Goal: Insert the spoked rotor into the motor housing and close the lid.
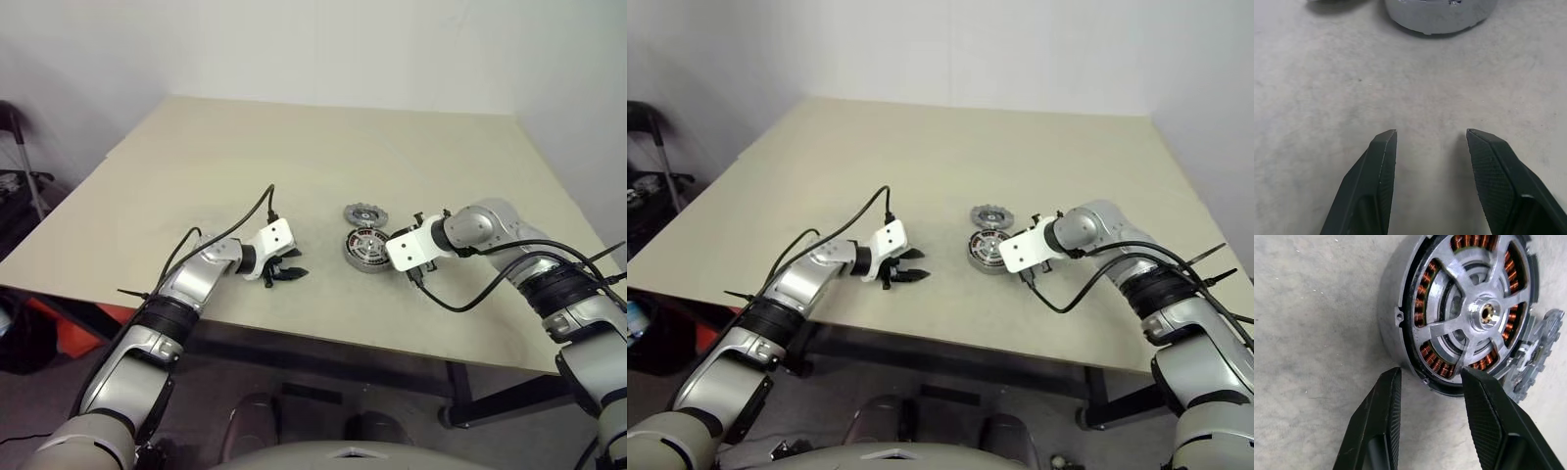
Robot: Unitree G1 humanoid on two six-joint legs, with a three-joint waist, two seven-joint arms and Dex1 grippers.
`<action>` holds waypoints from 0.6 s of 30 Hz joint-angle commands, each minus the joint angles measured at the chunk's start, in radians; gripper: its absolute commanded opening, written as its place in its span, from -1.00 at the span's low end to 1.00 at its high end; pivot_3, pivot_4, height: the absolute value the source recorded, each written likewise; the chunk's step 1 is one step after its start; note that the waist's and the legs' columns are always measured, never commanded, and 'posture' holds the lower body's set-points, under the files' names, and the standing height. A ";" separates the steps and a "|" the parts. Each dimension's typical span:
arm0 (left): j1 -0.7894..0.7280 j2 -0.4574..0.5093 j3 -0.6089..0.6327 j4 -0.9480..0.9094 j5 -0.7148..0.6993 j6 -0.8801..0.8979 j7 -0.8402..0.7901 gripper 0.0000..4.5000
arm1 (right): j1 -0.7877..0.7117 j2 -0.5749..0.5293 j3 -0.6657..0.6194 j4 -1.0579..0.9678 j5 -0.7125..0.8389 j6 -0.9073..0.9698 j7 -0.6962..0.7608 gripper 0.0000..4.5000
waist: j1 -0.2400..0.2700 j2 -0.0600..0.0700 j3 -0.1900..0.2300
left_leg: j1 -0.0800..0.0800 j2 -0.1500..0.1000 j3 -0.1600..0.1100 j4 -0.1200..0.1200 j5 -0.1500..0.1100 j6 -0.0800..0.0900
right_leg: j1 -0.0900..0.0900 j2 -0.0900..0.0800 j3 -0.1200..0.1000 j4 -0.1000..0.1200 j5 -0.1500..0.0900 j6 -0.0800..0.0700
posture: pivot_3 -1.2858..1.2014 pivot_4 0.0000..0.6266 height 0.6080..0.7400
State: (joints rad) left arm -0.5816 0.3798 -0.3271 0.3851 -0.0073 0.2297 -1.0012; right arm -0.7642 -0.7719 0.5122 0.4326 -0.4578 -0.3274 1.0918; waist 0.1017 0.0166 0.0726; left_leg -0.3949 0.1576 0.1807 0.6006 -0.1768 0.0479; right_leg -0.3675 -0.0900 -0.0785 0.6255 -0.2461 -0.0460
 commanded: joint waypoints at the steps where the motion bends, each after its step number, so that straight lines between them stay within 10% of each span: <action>1: -0.010 -0.005 0.001 -0.034 0.001 -0.003 -0.002 0.07 | -0.049 0.032 0.002 0.075 -0.034 -0.031 -0.041 -0.15 | -0.010 0.000 0.000 | 0.000 0.000 0.000 0.000 0.000 0.000 | 0.000 0.000 0.000 0.000 0.000 0.000 | 0.03 -1.00 1.00; 18: 0.001 -0.008 0.007 -0.013 0.012 0.004 0.024 0.07 | -0.072 0.085 -0.009 0.042 -0.027 -0.093 0.006 -0.15 | -0.012 0.000 0.000 | 0.001 0.002 0.000 0.000 0.001 -0.001 | 0.000 0.002 0.000 0.001 0.001 -0.001 | 0.03 -1.00 1.00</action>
State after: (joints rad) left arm -0.5740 0.3706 -0.3312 0.3765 0.0005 0.2385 -0.9885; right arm -0.8255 -0.7007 0.5162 0.5242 -0.5126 -0.4150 1.0901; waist 0.0896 0.0166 0.0725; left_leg -0.3935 0.1601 0.1809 0.6007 -0.1760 0.0466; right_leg -0.3671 -0.0877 -0.0784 0.6262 -0.2454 -0.0472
